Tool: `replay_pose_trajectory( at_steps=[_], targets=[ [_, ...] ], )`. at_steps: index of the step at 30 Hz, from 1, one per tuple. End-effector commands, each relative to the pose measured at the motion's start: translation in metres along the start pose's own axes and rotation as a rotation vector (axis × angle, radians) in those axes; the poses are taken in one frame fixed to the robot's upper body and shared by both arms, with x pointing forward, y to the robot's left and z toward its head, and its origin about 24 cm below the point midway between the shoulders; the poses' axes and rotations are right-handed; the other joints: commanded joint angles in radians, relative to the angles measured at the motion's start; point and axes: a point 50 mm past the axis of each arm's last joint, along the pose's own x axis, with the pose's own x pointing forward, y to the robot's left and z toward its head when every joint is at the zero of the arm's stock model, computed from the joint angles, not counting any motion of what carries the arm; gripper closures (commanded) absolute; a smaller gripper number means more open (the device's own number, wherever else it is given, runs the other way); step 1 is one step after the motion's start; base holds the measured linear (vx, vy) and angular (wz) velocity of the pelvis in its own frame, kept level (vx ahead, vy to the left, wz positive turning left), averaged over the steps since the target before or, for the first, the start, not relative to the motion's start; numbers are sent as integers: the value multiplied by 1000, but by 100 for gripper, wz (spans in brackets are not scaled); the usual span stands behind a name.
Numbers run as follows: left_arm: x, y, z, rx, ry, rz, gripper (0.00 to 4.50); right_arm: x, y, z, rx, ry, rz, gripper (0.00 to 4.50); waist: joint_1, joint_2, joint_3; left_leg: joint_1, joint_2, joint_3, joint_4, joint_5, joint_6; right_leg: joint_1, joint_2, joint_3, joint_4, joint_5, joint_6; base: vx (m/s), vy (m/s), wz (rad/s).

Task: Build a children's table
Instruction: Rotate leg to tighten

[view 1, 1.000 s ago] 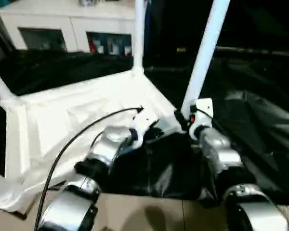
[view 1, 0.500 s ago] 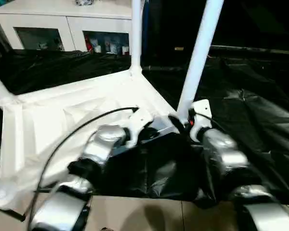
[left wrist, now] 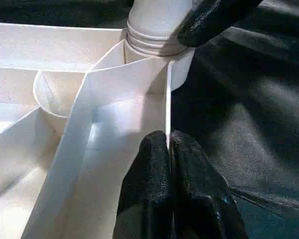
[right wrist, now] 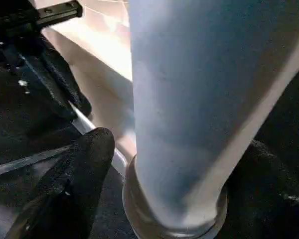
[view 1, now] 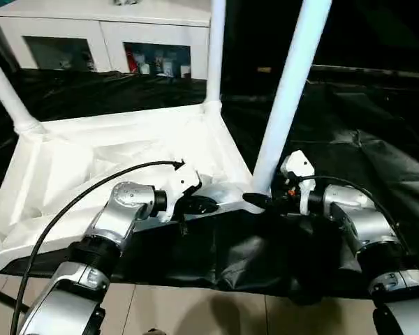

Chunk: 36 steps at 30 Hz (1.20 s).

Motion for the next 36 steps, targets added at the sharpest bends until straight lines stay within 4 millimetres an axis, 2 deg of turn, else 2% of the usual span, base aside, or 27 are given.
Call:
replay_pose_trajectory(
  at_steps=[1,3,15,18,21,22,23,27,28,30,31,33,35,36],
  targets=[
    [4,-6,3,-20,-72,-24,450,3,4,5,-7,-22,56,116,5,-22,-65,18,24,-5,-58,-258,56,44,-32,29,-63,-233,-232,0,0,0],
    [4,-6,3,-22,-72,-25,450,3,6,4,7,-17,75,143,6,-22,-65,17,24,-5,-58,-249,59,45,-32,29,-61,-225,-232,0,0,0],
    [5,-6,3,-25,-70,-15,450,3,5,-2,44,-17,47,240,12,-19,-67,18,23,-5,-56,-235,58,44,-30,28,-60,-214,-231,0,0,0],
    [10,-3,5,-29,-66,31,450,9,1,-10,119,-34,-90,245,7,-18,-66,18,22,-6,-58,-249,48,42,-32,29,-62,-233,-228,0,0,0],
    [17,2,8,-32,-58,106,450,16,0,-19,155,-19,-212,249,-2,-18,-63,22,20,-8,-62,-283,25,37,-32,30,-70,-292,-210,0,0,0],
    [24,4,11,-38,-47,149,450,21,-1,-24,178,-12,-320,249,-5,-19,-62,23,19,-9,-63,-297,17,37,-33,30,-73,-313,-201,0,0,0],
    [25,5,12,-39,-46,154,450,22,-1,-24,183,-12,-332,249,-6,-19,-61,24,18,-10,-65,-314,8,36,-34,30,-77,-345,-190,0,0,0],
    [35,6,16,-56,-38,210,450,29,-3,-26,236,-14,-477,250,-9,-18,-61,24,17,-11,-66,-328,4,35,-33,30,-83,-367,-173,0,0,0],
    [41,7,19,-65,-34,244,450,33,-3,-27,262,-9,-544,250,-10,-14,-61,23,17,-12,-67,-331,0,33,-32,31,-83,-365,-171,0,0,0],
    [54,6,25,-74,-23,305,450,46,1,-28,293,8,-673,250,-13,-12,-62,25,17,-12,-68,-336,-10,30,-31,31,-82,-363,-171,0,0,0],
    [57,6,26,-73,-23,310,450,50,3,-26,293,6,-672,250,-12,-8,-61,26,16,-14,-69,-345,-17,31,-31,29,-84,-367,-169,0,0,0],
    [60,4,28,-69,-24,305,450,58,7,-21,292,-20,-650,250,-10,-13,-62,27,15,-12,-68,-356,-10,32,-31,29,-87,-363,-163,0,0,0],
    [61,3,29,-60,-31,288,450,63,10,-15,304,-57,-619,250,-8,-12,-63,23,15,-13,-68,-351,2,35,-32,30,-86,-346,-161,0,0,0],
    [61,3,29,-60,-33,284,450,64,10,-14,307,-66,-610,216,-8,-15,-63,22,15,-13,-68,-349,4,35,-32,29,-86,-344,-161,0,0,0]
  ],
)
